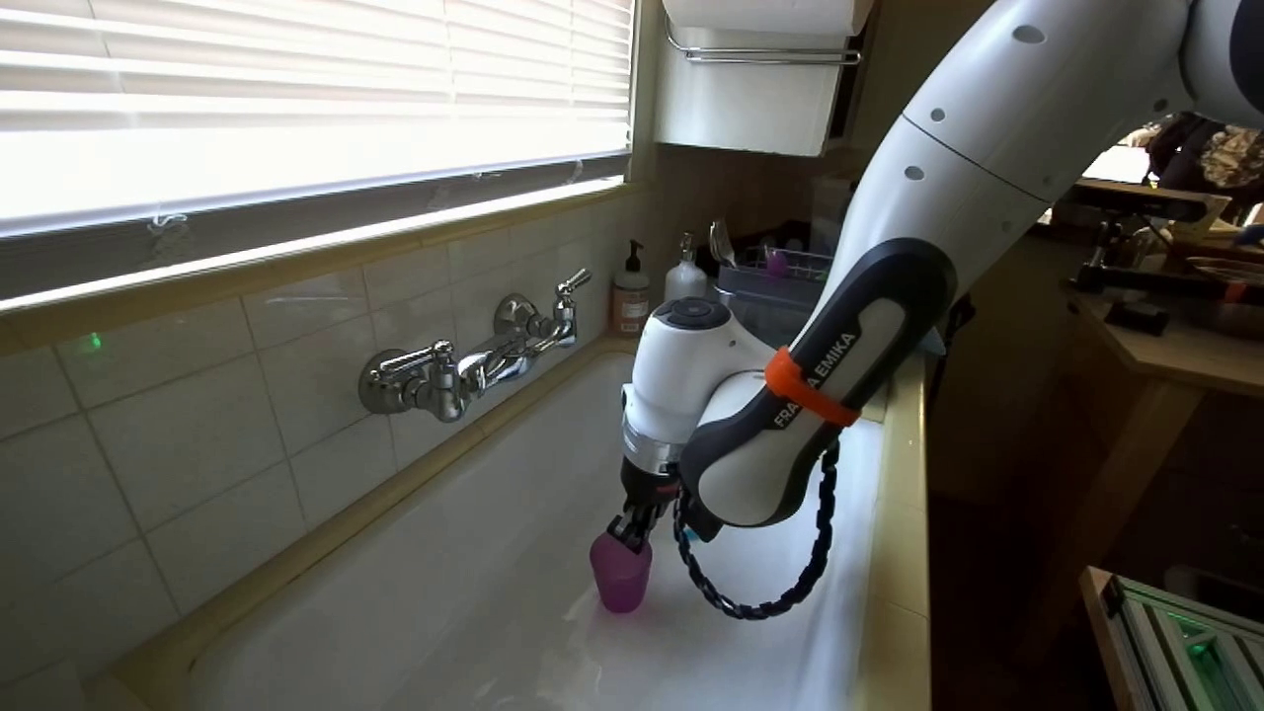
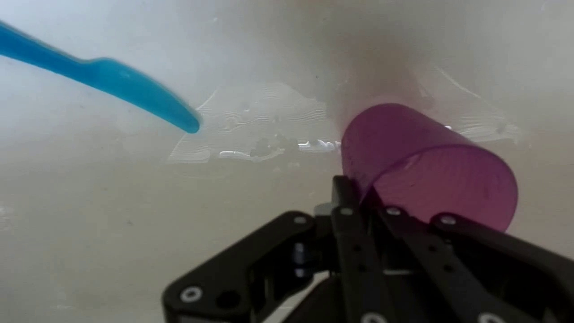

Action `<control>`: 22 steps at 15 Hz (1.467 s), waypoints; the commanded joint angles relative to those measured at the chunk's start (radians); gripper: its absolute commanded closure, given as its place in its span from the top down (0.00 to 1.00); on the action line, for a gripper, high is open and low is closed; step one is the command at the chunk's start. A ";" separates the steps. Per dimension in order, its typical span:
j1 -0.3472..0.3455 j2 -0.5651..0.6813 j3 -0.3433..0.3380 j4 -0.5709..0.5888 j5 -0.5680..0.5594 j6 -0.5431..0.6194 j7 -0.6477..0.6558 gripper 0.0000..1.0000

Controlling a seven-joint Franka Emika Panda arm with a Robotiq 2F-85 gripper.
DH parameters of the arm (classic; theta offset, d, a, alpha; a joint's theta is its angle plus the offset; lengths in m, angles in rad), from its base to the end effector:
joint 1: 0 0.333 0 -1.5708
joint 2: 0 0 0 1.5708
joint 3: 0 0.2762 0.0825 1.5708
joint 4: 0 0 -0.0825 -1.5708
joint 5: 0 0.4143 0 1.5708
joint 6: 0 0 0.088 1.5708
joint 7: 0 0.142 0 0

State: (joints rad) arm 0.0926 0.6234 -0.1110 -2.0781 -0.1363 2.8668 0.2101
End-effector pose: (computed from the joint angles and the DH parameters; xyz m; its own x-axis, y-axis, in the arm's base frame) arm 0.5900 -0.0110 0.0456 0.9821 -0.0651 0.1769 -0.0815 -0.9928 0.0872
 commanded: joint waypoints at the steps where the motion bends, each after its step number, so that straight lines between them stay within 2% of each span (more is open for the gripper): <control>1: 0.036 -0.038 -0.056 -0.021 -0.022 -0.021 -0.020 0.01; 5: 0.200 -0.094 -0.254 -0.038 -0.209 -0.137 0.043 0.01; 7: 0.255 -0.109 -0.311 -0.029 -0.324 -0.213 0.080 0.01; 9: 0.281 -0.127 -0.325 -0.021 -0.433 -0.287 0.118 0.01; 12: 0.284 -0.156 -0.300 -0.009 -0.583 -0.398 0.176 0.01; 15: 0.256 -0.182 -0.243 0.005 -0.717 -0.528 0.225 0.01; 22: 0.165 -0.221 -0.076 0.027 -0.903 -0.809 0.239 0.01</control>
State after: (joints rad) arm 0.3061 0.4214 -0.2584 -2.0521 -0.9655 2.1533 0.4331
